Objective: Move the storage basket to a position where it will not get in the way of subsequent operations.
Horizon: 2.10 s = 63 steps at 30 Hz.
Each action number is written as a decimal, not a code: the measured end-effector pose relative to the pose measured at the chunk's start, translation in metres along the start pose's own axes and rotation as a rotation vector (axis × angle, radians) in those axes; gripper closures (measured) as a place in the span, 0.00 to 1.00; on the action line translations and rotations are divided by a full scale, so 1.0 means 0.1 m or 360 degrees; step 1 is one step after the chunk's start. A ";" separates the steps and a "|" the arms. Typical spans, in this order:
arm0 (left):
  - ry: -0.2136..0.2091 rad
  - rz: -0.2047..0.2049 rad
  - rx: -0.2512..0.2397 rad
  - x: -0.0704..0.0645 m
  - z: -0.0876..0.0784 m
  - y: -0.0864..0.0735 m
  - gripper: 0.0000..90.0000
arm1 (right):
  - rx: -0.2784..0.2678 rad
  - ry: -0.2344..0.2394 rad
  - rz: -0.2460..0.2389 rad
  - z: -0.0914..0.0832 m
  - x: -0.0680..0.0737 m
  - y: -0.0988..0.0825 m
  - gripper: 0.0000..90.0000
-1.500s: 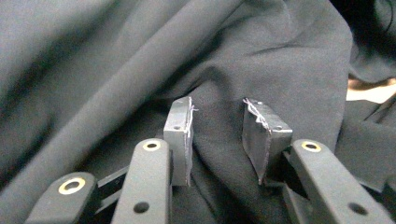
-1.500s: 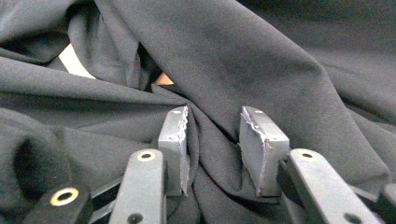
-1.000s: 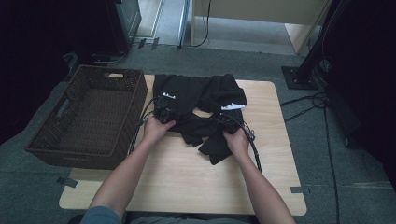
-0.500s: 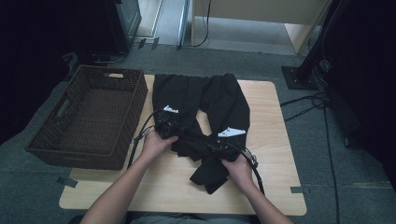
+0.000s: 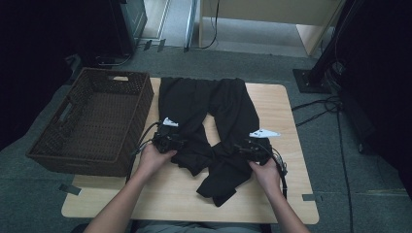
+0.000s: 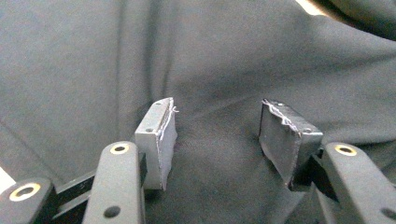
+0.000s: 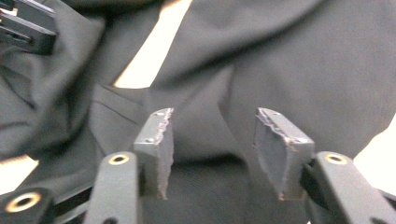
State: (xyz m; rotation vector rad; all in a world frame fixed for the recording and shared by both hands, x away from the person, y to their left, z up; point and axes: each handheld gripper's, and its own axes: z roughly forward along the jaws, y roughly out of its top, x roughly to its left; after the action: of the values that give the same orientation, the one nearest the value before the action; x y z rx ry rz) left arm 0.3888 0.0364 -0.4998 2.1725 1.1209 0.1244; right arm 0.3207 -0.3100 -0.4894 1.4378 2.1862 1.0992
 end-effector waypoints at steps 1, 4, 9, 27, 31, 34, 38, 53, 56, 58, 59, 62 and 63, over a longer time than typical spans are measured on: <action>0.0000 0.0000 0.0000 0.00 0.00 0.00 0.51 | 0.0005 0.0012 0.0002 0.01 -0.02 -0.03 0.47; -0.0016 -0.0055 -0.0007 0.06 -0.03 -0.02 0.51 | 0.0048 0.0015 -0.0009 0.05 -0.02 -0.11 0.42; -0.0031 -0.0091 -0.0029 0.09 -0.04 -0.04 0.51 | 0.0116 -0.0037 -0.0065 0.15 0.00 -0.17 0.46; -0.0022 -0.0081 -0.0037 0.08 -0.04 -0.04 0.52 | 0.0018 -0.0059 0.0134 -0.39 -0.22 -0.27 0.78; -0.0015 -0.0070 -0.0030 0.08 -0.04 -0.04 0.52 | -0.0063 -0.0054 0.0071 -0.41 -0.10 -0.22 0.77; -0.0013 -0.0068 -0.0016 0.06 -0.05 -0.03 0.52 | -0.0086 0.0000 0.0015 -0.34 0.07 -0.16 0.77; -0.0045 -0.0064 -0.0073 0.01 -0.16 0.00 0.52 | -0.0030 0.0062 -0.0035 -0.22 0.22 -0.16 0.76; -0.0134 0.0006 -0.0024 -0.18 0.06 -0.02 0.52 | 0.0063 0.0004 -0.0222 0.25 0.36 -0.20 0.68; -0.0130 -0.0002 -0.0062 -0.12 0.08 0.00 0.55 | 0.0035 0.0000 -0.0214 0.27 0.29 -0.19 0.66; -0.0026 0.0022 -0.0079 -0.05 0.10 0.05 0.55 | 0.0067 -0.0022 -0.0195 0.30 0.20 -0.11 0.61; -0.0026 0.0022 -0.0079 -0.05 0.10 0.05 0.55 | 0.0067 -0.0022 -0.0195 0.30 0.20 -0.11 0.61; 0.0005 0.0001 -0.0083 0.05 0.10 0.08 0.55 | 0.0088 -0.0034 -0.0209 0.36 0.15 -0.04 0.56; -0.0007 -0.0032 -0.0080 0.07 0.09 0.09 0.55 | 0.0091 -0.0035 -0.0202 0.36 0.16 -0.04 0.55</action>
State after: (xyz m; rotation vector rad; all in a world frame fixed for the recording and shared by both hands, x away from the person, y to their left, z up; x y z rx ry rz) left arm 0.4026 0.0335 -0.5029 2.1155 1.1250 0.1371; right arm 0.3334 -0.2816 -0.5137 1.3071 2.2761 0.9807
